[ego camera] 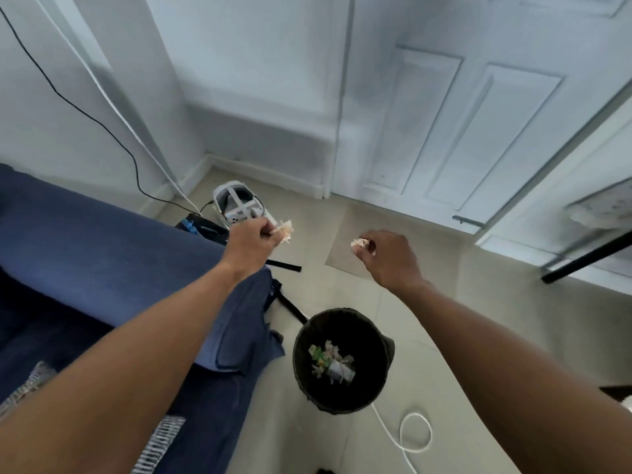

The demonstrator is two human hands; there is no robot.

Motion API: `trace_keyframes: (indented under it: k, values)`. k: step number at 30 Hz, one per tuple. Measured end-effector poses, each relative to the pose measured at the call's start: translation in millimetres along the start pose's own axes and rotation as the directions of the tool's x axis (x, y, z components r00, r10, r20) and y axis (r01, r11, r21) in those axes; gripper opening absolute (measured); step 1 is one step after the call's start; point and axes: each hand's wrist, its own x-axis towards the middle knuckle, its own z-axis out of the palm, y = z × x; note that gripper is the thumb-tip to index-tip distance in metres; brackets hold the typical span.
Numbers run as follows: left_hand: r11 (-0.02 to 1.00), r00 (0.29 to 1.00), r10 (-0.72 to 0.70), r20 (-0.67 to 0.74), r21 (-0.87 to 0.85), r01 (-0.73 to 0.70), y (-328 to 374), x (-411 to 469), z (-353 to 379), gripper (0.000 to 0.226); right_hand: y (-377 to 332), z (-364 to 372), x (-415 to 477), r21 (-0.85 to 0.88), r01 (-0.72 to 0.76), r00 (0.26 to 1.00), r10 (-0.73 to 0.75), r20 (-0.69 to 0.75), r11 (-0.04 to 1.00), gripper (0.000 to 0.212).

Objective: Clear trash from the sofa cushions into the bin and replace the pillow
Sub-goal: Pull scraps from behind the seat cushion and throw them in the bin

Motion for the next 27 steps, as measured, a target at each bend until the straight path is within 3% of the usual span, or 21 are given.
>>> trace_keyframes:
  k: [12, 23, 27]
  values:
    - [0.998, 0.986, -0.049, 0.161, 0.043, 0.042, -16, -38, 88, 0.021, 69, 32, -44, -0.007, -0.122, 0.991, 0.122, 0.057, 0.993, 0.019]
    - [0.997, 0.971, -0.073, 0.226, 0.01, 0.072, -29, -59, 113, 0.016, 90, 61, -71, -0.001, -0.173, 0.972, 0.171, 0.162, 0.985, 0.019]
    - [0.997, 0.97, -0.073, 0.233, 0.012, 0.072, -30, -58, 116, 0.016, 92, 68, -69, -0.01, -0.213, 0.941, 0.208, 0.267, 0.977, 0.033]
